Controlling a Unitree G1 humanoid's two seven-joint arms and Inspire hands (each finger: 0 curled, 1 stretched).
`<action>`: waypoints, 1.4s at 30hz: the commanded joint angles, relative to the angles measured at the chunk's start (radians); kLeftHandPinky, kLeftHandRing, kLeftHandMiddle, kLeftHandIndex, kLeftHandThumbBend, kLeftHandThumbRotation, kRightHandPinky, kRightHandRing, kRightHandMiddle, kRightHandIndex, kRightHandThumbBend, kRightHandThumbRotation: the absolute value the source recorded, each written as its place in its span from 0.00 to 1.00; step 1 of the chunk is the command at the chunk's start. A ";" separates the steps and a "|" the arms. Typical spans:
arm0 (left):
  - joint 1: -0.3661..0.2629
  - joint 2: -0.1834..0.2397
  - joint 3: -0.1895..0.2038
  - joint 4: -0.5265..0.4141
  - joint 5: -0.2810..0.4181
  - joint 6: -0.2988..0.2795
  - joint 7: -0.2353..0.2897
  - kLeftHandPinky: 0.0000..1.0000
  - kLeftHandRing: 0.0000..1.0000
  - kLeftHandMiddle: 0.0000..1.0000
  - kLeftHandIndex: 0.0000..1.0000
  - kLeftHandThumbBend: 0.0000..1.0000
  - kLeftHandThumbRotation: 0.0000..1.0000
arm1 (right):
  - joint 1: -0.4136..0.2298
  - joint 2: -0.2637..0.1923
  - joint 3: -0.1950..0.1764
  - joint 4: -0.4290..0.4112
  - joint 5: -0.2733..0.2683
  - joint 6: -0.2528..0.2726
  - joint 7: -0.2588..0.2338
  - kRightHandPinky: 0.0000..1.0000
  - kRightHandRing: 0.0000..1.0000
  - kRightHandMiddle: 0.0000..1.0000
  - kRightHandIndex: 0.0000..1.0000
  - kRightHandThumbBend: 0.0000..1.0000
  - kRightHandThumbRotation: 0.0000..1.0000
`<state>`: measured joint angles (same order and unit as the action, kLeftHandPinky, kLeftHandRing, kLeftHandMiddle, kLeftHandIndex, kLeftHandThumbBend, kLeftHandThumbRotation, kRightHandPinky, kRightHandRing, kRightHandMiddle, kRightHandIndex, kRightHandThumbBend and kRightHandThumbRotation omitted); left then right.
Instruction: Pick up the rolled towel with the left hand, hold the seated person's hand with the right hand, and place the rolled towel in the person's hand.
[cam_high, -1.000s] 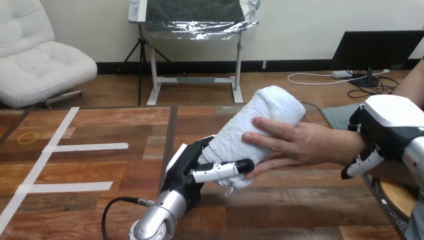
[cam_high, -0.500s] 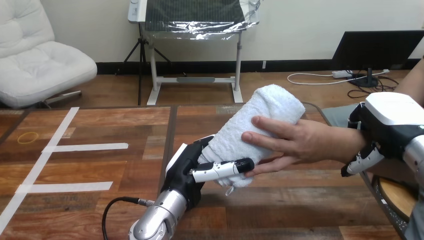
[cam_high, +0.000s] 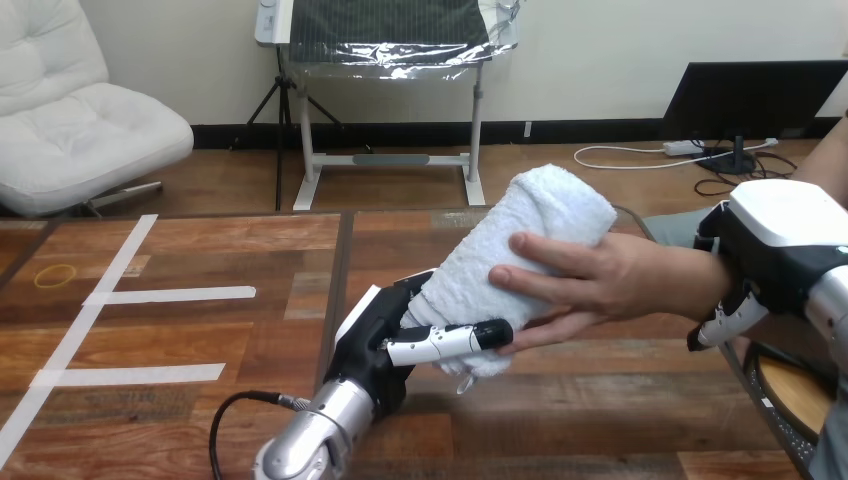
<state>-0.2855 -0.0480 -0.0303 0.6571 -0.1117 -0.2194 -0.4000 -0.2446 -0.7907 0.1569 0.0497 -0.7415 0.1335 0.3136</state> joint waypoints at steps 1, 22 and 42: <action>-0.072 0.002 -0.078 -0.028 0.034 -0.041 -0.097 0.63 0.68 0.71 0.80 0.62 0.31 | -0.003 0.007 -0.010 -0.056 0.011 0.015 0.026 0.66 0.77 0.81 0.80 0.86 0.00; -0.070 0.039 -0.073 -0.007 0.061 -0.100 -0.138 0.92 0.95 0.95 1.00 0.74 0.58 | 0.044 0.005 -0.033 -0.178 -0.002 0.051 0.072 0.88 0.95 0.95 0.89 0.88 0.00; -0.050 0.050 -0.053 -0.019 0.044 -0.135 -0.115 0.93 0.95 0.96 1.00 0.83 0.67 | 0.093 0.018 -0.059 -0.291 0.000 0.073 0.059 0.86 0.96 0.95 0.88 0.92 0.00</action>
<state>-0.2864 -0.0055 -0.1028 0.6574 -0.0568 -0.3205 -0.5308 -0.1415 -0.7880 0.1349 -0.1808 -0.7470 0.2047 0.3873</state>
